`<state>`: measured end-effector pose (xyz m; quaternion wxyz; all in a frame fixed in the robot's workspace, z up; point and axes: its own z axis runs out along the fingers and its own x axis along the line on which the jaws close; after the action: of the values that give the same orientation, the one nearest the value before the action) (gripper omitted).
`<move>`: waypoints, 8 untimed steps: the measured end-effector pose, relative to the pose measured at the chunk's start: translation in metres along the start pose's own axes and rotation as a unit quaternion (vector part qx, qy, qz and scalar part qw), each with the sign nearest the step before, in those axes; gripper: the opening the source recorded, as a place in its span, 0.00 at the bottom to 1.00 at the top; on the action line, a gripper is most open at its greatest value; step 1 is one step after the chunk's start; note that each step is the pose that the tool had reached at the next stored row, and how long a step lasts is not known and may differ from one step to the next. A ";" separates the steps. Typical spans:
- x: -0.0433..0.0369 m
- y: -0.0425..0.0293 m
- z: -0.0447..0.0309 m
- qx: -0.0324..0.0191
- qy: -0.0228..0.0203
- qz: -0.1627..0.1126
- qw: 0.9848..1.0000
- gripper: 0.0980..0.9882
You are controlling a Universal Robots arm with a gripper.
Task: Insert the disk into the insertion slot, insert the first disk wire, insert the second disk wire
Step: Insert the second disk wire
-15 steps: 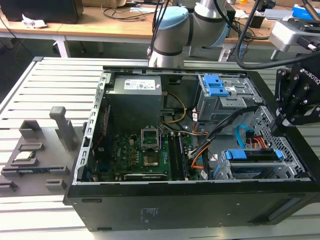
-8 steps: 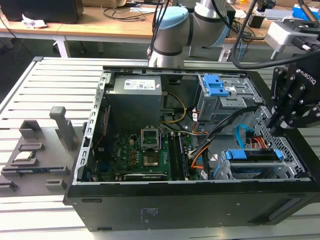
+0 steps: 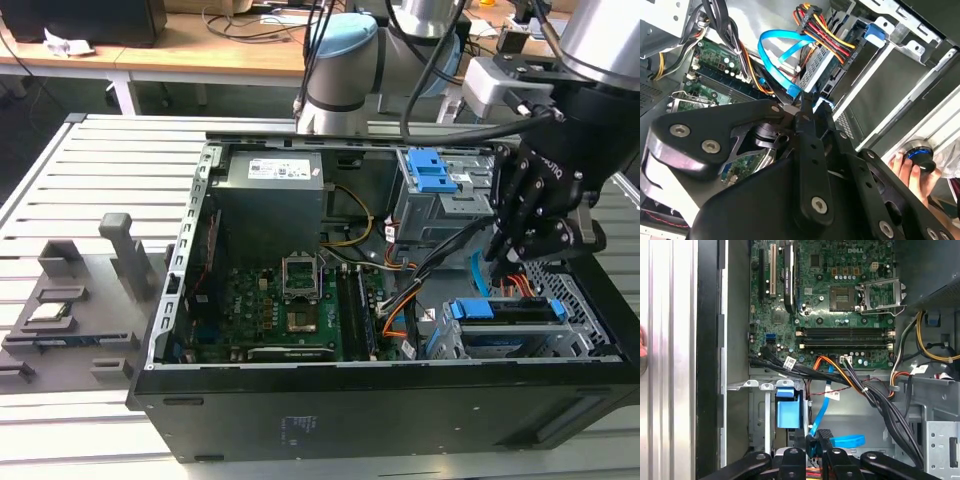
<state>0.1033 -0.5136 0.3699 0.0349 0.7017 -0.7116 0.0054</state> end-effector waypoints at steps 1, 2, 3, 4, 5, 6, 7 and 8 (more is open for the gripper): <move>0.0000 0.0001 0.0005 0.000 0.001 0.000 1.000 0.16; 0.0000 0.0001 0.0006 0.000 0.001 0.000 1.000 0.16; 0.0000 0.0001 0.0007 0.000 0.001 0.000 1.000 0.16; 0.0000 0.0001 0.0007 0.000 0.001 0.000 1.000 0.14; 0.0000 0.0001 0.0007 0.000 0.001 0.000 1.000 0.07; 0.0000 0.0001 0.0007 0.000 0.001 0.000 1.000 0.07; 0.0000 0.0001 0.0007 0.000 0.001 0.000 1.000 0.07; 0.0000 0.0001 0.0007 0.000 0.001 0.000 1.000 0.07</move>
<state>0.1032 -0.5136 0.3692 0.0355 0.7016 -0.7116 0.0060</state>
